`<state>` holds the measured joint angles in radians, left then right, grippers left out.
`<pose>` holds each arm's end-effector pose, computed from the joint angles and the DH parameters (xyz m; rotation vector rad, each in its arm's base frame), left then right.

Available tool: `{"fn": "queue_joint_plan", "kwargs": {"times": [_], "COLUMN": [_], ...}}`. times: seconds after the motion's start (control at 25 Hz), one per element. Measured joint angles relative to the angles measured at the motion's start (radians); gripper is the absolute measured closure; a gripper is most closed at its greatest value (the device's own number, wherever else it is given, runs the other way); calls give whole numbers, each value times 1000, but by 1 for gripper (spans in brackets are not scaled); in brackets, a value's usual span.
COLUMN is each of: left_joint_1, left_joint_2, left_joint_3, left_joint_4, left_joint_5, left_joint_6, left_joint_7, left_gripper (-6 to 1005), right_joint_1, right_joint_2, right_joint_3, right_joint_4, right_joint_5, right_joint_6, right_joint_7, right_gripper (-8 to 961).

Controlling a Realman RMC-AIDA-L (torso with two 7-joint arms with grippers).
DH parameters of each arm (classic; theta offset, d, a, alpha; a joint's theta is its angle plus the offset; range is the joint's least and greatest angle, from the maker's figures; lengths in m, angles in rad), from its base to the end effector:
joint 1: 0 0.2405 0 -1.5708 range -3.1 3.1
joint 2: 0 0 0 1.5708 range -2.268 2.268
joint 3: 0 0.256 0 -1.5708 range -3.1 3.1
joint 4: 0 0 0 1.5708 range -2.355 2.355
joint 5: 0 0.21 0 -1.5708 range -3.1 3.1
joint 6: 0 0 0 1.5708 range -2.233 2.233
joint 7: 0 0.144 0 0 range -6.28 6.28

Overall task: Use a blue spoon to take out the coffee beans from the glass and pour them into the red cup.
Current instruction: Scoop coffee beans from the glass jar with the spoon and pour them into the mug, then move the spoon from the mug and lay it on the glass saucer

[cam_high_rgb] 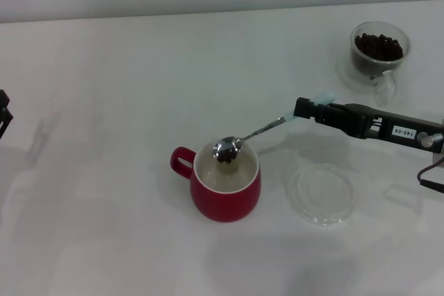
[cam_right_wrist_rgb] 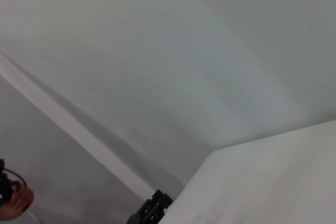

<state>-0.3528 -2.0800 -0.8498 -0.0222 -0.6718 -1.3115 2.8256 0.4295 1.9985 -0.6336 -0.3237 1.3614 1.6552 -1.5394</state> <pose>-0.3558 0.2835 -0.0126 -1.6937 -0.5732 -0.7169 0.2984 0.2836 0.0024 -2.4169 1.3401 1.1820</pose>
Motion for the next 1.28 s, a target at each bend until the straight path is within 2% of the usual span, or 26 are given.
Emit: {"fn": "queue_joint_plan", "kwargs": {"times": [0.68, 0.88, 1.16, 1.28], "left_joint_1": [2, 1, -6, -7], "left_joint_2": [0, 0, 0, 0], "left_joint_3": [0, 0, 0, 0], "left_joint_4": [-1, -2, 1, 1], "left_joint_5": [0, 0, 0, 0], "left_joint_6": [0, 0, 0, 0], "left_joint_7": [0, 0, 0, 0], "left_gripper": [225, 224, 224, 224], "right_joint_1": [-3, -2, -3, -13], "right_joint_2": [4, 1, -24, -42], "right_joint_3": [-2, 6, 17, 43], "right_joint_4": [0, 4, 4, 6], "right_joint_5": [-9, -2, 62, 70], "right_joint_6": [26, 22, 29, 27], "right_joint_7": [-177, -131, 37, 122], "right_gripper": [721, 720, 718, 717]}}
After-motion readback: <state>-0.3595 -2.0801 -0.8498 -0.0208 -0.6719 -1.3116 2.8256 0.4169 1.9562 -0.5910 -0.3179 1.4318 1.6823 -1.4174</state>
